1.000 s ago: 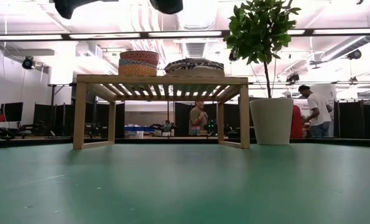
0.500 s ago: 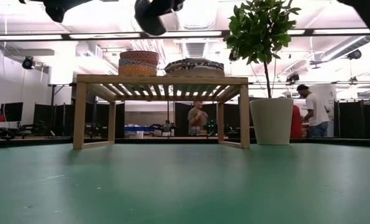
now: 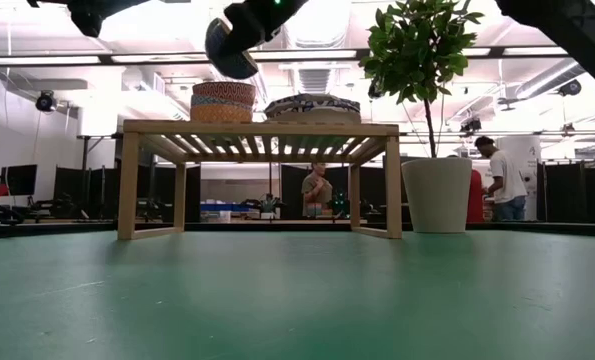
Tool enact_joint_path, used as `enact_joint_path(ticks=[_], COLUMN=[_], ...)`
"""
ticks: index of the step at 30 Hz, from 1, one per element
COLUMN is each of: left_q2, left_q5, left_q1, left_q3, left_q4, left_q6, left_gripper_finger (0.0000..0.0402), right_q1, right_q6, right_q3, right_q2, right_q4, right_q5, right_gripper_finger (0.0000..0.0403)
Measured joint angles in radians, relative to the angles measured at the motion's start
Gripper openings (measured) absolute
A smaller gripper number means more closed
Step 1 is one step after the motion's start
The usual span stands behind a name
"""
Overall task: Place and stack bowls onto a shelf
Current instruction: Stack the yellow bowl on top of the dark blue bowl on the shelf
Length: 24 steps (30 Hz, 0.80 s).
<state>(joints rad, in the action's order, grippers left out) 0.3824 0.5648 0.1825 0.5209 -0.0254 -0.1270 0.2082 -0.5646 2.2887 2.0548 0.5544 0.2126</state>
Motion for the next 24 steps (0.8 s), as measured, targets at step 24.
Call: enact_joint_path(ticks=[24], left_q2=[-0.005], left_q5=[0.000], left_q1=[0.000], left_q3=[0.000], left_q4=[0.003], left_q6=[0.000], left_gripper_finger=[0.0038], right_q1=[0.008], right_q6=[0.029], right_q3=[-0.012], right_q2=[-0.001], right_q4=[-0.007], right_q5=[0.000], right_gripper_finger=[0.0103])
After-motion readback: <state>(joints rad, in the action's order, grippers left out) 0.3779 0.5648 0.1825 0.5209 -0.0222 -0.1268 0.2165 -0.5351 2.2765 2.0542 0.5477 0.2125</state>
